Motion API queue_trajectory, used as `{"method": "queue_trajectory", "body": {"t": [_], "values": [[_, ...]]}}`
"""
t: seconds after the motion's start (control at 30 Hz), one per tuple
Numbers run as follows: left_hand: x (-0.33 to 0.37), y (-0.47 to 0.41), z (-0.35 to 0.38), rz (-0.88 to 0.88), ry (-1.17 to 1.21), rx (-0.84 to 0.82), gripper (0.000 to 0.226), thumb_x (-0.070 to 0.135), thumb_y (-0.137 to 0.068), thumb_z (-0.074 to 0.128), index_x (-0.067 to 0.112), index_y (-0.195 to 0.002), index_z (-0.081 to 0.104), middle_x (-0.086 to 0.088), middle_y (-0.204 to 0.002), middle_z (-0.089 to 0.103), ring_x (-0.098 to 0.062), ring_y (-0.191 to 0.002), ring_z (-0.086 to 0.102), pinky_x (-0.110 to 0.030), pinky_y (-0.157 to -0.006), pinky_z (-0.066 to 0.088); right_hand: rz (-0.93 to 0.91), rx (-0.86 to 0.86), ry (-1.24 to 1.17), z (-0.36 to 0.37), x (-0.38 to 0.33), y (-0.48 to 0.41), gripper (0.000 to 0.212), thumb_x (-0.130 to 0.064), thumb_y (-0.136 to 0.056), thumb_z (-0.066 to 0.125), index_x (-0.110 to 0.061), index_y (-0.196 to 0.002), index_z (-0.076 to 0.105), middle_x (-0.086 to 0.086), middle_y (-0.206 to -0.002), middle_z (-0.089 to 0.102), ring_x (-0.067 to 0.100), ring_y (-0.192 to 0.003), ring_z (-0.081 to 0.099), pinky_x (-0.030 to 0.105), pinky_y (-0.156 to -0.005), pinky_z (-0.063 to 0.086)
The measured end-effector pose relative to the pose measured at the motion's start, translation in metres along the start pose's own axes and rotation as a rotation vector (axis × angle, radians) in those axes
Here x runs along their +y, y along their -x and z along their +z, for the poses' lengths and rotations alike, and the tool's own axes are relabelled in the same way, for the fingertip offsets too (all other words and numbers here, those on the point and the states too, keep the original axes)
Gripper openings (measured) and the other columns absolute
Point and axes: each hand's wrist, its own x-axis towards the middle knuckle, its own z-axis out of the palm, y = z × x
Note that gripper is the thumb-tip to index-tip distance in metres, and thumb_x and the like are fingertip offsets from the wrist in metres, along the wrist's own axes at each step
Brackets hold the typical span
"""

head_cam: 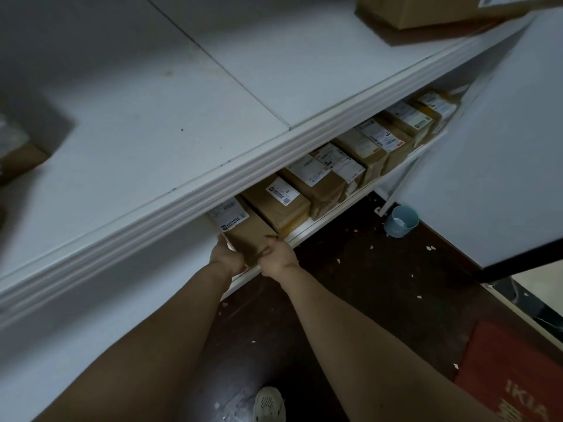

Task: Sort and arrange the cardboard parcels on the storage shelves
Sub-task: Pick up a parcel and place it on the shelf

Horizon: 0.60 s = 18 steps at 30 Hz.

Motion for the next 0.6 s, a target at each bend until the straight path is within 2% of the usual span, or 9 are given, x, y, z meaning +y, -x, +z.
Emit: {"method": "queue_trajectory", "body": {"t": [0.1, 0.17, 0.2, 0.27, 0.37, 0.43, 0.5, 0.57, 0.6], "values": [[0.007, 0.017, -0.003, 0.006, 0.018, 0.009, 0.060, -0.014, -0.089, 0.044, 0.004, -0.145, 0.029, -0.023, -0.132, 0.049, -0.024, -0.093, 0.048, -0.037, -0.080, 0.050, 0.001, -0.012, 0.001, -0.011, -0.012, 0.019, 0.043, -0.001, -0.093, 0.046, -0.006, -0.136, 0.050, 0.014, -0.135, 0.051, 0.030, -0.120, 0.053, 0.042, -0.102, 0.047], [0.017, 0.041, -0.006, -0.001, 0.038, -0.036, 0.047, -0.005, -0.094, 0.046, 0.001, -0.139, 0.037, -0.015, -0.115, 0.052, -0.023, -0.095, 0.049, -0.038, -0.088, 0.050, -0.026, -0.024, 0.020, -0.024, -0.020, 0.037, 0.041, -0.003, -0.094, 0.048, -0.006, -0.134, 0.053, 0.012, -0.136, 0.052, 0.028, -0.122, 0.051, 0.041, -0.103, 0.046], [0.021, 0.049, -0.005, -0.027, 0.044, -0.072, 0.039, 0.001, -0.095, 0.048, 0.002, -0.134, 0.042, -0.012, -0.107, 0.053, -0.023, -0.094, 0.051, -0.036, -0.087, 0.049, -0.030, -0.020, 0.018, -0.027, -0.023, 0.041, 0.037, -0.004, -0.095, 0.048, -0.005, -0.131, 0.056, 0.012, -0.134, 0.054, 0.028, -0.121, 0.053, 0.041, -0.103, 0.046], [0.032, 0.079, -0.007, -0.039, 0.035, -0.102, 0.032, 0.005, -0.093, 0.054, 0.005, -0.125, 0.049, -0.011, -0.097, 0.059, -0.022, -0.086, 0.055, -0.032, -0.077, 0.051, -0.057, -0.010, 0.029, -0.040, -0.030, 0.060, 0.029, -0.006, -0.095, 0.049, -0.001, -0.121, 0.062, 0.014, -0.126, 0.059, 0.028, -0.115, 0.056, 0.042, -0.099, 0.049], [0.044, 0.123, -0.007, 0.004, 0.017, -0.104, 0.056, -0.004, -0.089, 0.055, 0.004, -0.141, 0.036, -0.018, -0.112, 0.058, -0.022, -0.083, 0.056, -0.026, -0.063, 0.050, -0.109, 0.007, 0.075, -0.058, -0.040, 0.093, 0.024, -0.006, -0.094, 0.049, -0.001, -0.111, 0.065, 0.016, -0.116, 0.063, 0.028, -0.107, 0.060, 0.043, -0.093, 0.053], [0.050, 0.151, -0.009, 0.058, 0.000, -0.069, 0.056, -0.011, -0.088, 0.052, -0.002, -0.140, 0.036, -0.016, -0.092, 0.057, -0.022, -0.072, 0.054, -0.029, -0.064, 0.048, -0.149, 0.010, 0.102, -0.071, -0.047, 0.115, 0.024, -0.007, -0.094, 0.049, -0.005, -0.110, 0.066, 0.014, -0.111, 0.063, 0.027, -0.102, 0.060, 0.039, -0.090, 0.053], [0.058, 0.179, -0.013, 0.112, 0.002, -0.041, 0.040, -0.013, -0.087, 0.049, 0.000, -0.124, 0.049, -0.010, -0.074, 0.051, -0.020, -0.063, 0.050, -0.033, -0.068, 0.047, -0.189, 0.005, 0.111, -0.079, -0.056, 0.135, 0.024, -0.008, -0.094, 0.049, -0.006, -0.111, 0.066, 0.013, -0.108, 0.064, 0.027, -0.099, 0.061, 0.038, -0.087, 0.054], [0.067, 0.210, -0.022, 0.138, 0.029, 0.010, 0.021, -0.012, -0.088, 0.047, 0.008, -0.093, 0.048, -0.010, -0.071, 0.050, -0.020, -0.060, 0.049, -0.034, -0.068, 0.047, -0.248, 0.003, 0.123, -0.082, -0.069, 0.156, 0.021, -0.010, -0.093, 0.053, -0.006, -0.105, 0.069, 0.014, -0.106, 0.066, 0.029, -0.098, 0.063, 0.042, -0.088, 0.055], [0.071, 0.223, -0.029, 0.152, 0.051, 0.031, 0.023, -0.011, -0.089, 0.047, 0.011, -0.084, 0.045, -0.010, -0.072, 0.050, -0.020, -0.062, 0.050, -0.032, -0.066, 0.048, -0.279, 0.001, 0.130, -0.081, -0.076, 0.165, 0.017, -0.010, -0.092, 0.055, -0.007, -0.097, 0.071, 0.015, -0.102, 0.068, 0.030, -0.094, 0.063, 0.042, -0.085, 0.055]]}}
